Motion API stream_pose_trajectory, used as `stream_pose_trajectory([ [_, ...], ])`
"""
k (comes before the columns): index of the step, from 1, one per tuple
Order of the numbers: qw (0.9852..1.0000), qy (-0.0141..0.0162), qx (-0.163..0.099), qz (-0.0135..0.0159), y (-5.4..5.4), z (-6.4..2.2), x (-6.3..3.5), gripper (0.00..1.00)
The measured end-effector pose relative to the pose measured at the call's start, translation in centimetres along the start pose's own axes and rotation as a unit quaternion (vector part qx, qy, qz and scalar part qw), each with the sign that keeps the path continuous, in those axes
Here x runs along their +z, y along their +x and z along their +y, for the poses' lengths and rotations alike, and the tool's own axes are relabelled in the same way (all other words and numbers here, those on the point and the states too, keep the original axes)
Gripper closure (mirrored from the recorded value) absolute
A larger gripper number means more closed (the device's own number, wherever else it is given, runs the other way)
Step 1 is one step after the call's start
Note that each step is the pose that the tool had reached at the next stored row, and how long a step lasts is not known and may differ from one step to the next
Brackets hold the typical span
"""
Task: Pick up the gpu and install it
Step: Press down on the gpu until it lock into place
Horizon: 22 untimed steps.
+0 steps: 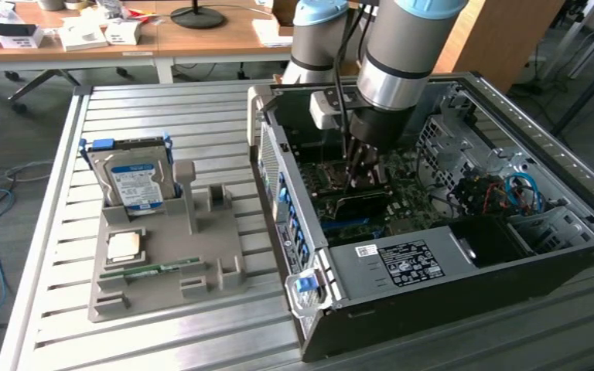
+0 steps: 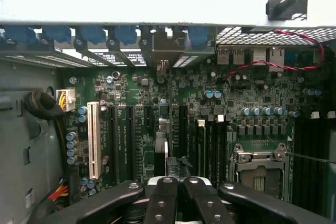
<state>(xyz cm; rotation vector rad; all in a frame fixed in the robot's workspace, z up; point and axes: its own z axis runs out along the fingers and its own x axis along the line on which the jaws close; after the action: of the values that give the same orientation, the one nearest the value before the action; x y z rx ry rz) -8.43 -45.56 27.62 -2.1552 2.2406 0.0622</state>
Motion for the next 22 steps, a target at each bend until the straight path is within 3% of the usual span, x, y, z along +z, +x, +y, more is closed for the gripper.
stream_pose_trajectory([
  [18,1.0000,-0.0001,0.000,0.0002,0.03,0.00,0.50,0.89],
  [22,1.0000,0.0013,0.000,0.0001,-0.01,0.12,0.51,0.89],
])
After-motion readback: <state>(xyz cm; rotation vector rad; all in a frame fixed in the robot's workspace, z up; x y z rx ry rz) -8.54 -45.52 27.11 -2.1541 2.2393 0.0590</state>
